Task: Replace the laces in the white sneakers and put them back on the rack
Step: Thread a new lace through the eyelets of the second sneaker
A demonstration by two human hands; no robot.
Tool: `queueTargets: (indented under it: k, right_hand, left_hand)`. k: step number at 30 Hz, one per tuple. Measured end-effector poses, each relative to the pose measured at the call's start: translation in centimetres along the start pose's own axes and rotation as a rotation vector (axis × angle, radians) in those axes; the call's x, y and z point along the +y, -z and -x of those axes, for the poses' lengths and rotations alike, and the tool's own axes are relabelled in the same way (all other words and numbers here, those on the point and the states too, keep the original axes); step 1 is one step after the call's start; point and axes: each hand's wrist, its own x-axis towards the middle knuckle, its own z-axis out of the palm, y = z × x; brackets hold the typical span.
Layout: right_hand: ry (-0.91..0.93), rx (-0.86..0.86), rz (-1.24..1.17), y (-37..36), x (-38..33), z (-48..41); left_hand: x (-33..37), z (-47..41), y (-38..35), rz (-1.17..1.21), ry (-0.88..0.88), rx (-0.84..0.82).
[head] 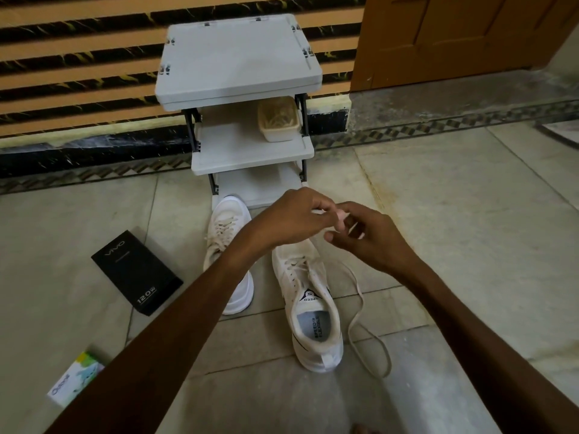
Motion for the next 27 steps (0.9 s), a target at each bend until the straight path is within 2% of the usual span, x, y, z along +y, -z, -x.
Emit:
queueTargets:
  k: [2,3,6,11,16,20,23,27]
  right_hand:
    - [0.132,0.045,0.104,-0.6,-0.6,-0.5]
    - [0.135,0.071,0.151,-1.1,-0.4,-0.6]
    - [0.004,0.099,0.191,-1.9,0.6,-0.4]
    - [-0.212,-0.097,0.244,-2.6,2.7,0.9]
    - [-0.295,-0.326,0.358,-2.8,3.2,1.7]
    - [-0.337,-0.394,0.319,-2.7,3.2,1.9]
    - [-0.318,-0.314,0.274,-2.4,2.9,1.8]
    - [-0.213,-0.034,0.087,-1.3,0.8,1.3]
  left_hand:
    - [0.1,0.0,0.2,-0.017,-0.025,0.058]
    - [0.3,0.0,0.4,0.009,-0.049,0.119]
    - [0.7,0.2,1.6,0.198,-0.089,0.326]
    - [0.5,0.4,2.8,0.503,-0.107,0.478]
    - [1.0,0.5,2.7,0.61,-0.139,0.446]
    - [1.5,0.4,2.7,0.62,-0.132,0.413]
    - [1.5,0.4,2.5,0.485,-0.092,0.387]
    - [1.4,0.7,2.0,0.342,-0.062,0.295]
